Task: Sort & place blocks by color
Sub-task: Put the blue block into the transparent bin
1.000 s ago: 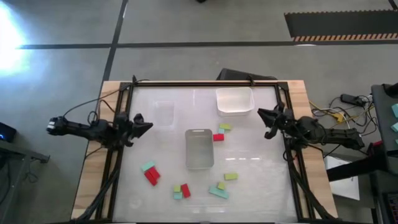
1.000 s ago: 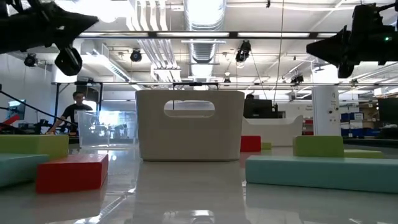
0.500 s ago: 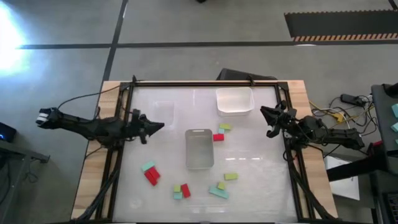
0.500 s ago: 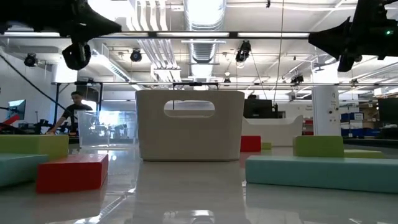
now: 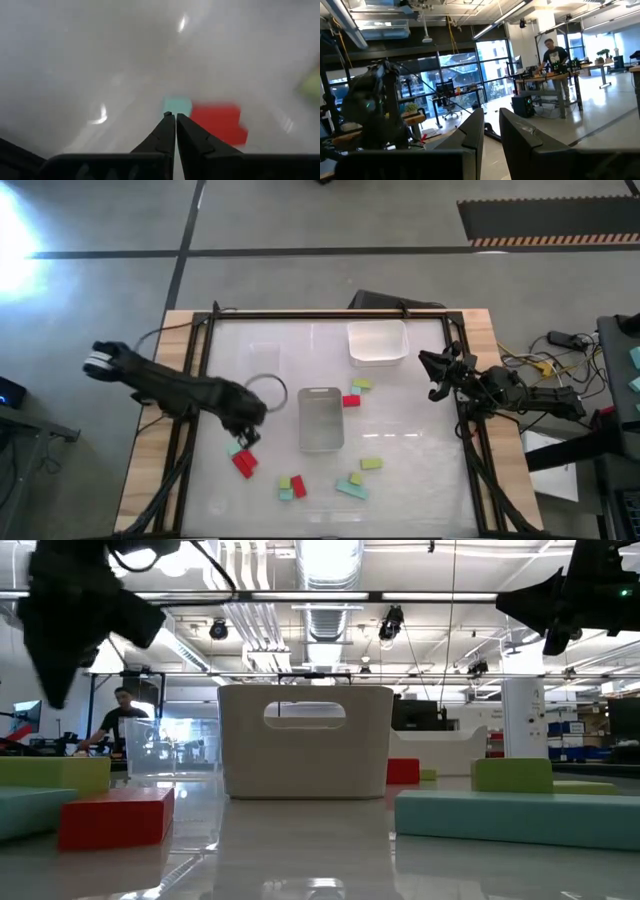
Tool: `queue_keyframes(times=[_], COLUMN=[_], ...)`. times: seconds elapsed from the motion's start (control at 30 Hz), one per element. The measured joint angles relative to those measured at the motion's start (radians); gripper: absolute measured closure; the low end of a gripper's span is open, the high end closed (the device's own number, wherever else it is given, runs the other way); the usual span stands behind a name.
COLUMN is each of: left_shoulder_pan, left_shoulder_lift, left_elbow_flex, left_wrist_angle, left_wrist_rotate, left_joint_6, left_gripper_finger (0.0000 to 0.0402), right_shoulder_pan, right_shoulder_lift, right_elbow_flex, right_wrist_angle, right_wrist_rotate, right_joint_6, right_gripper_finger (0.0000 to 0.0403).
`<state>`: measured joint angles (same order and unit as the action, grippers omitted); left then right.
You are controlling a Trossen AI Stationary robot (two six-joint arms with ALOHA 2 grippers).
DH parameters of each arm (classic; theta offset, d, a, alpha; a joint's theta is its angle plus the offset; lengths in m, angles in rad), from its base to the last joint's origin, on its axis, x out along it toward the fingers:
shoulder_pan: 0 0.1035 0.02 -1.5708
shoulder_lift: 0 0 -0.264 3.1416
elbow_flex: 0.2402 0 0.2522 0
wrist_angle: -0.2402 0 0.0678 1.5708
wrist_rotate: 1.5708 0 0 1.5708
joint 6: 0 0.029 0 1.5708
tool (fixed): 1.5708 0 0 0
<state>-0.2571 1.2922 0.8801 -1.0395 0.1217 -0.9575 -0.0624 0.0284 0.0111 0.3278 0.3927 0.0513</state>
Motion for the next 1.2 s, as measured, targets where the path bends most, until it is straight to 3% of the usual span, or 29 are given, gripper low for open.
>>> queue_keyframes(times=[0.13,0.3,0.7,0.83,1.07,1.2], left_shoulder_pan=[-0.069,-0.14,-0.172,-0.204,-0.244,-0.245], left_shoulder_lift=[0.131,0.215,0.207,0.205,0.205,0.205], left_elbow_flex=[0.026,0.044,0.04,0.019,-0.021,-0.022], left_wrist_angle=[0.0,0.002,0.011,0.012,0.013,0.045], left_wrist_rotate=[0.077,0.097,0.051,0.025,-0.111,-0.129], left_joint_6=[0.037,0.012,0.003,0.02,0.024,0.028], left_gripper_finger=[0.0402,0.0402,0.0397,0.0358,0.0257,0.0234], right_shoulder_pan=[0.001,0.001,0.001,0.001,0.001,0.001], right_shoulder_lift=[0.0,0.0,0.0,0.0,0.0,0.0], right_elbow_flex=[0.0,0.0,0.0,0.0,0.0,0.0], right_wrist_angle=[-0.001,-0.008,-0.009,-0.016,-0.06,-0.061], right_wrist_rotate=[0.0,0.0,0.0,-0.001,-0.008,-0.008], right_joint_6=[0.0,0.0,-0.002,0.0,0.0,0.0], right_gripper_finger=[0.0351,0.0351,0.0351,0.0351,0.0351,0.0351])
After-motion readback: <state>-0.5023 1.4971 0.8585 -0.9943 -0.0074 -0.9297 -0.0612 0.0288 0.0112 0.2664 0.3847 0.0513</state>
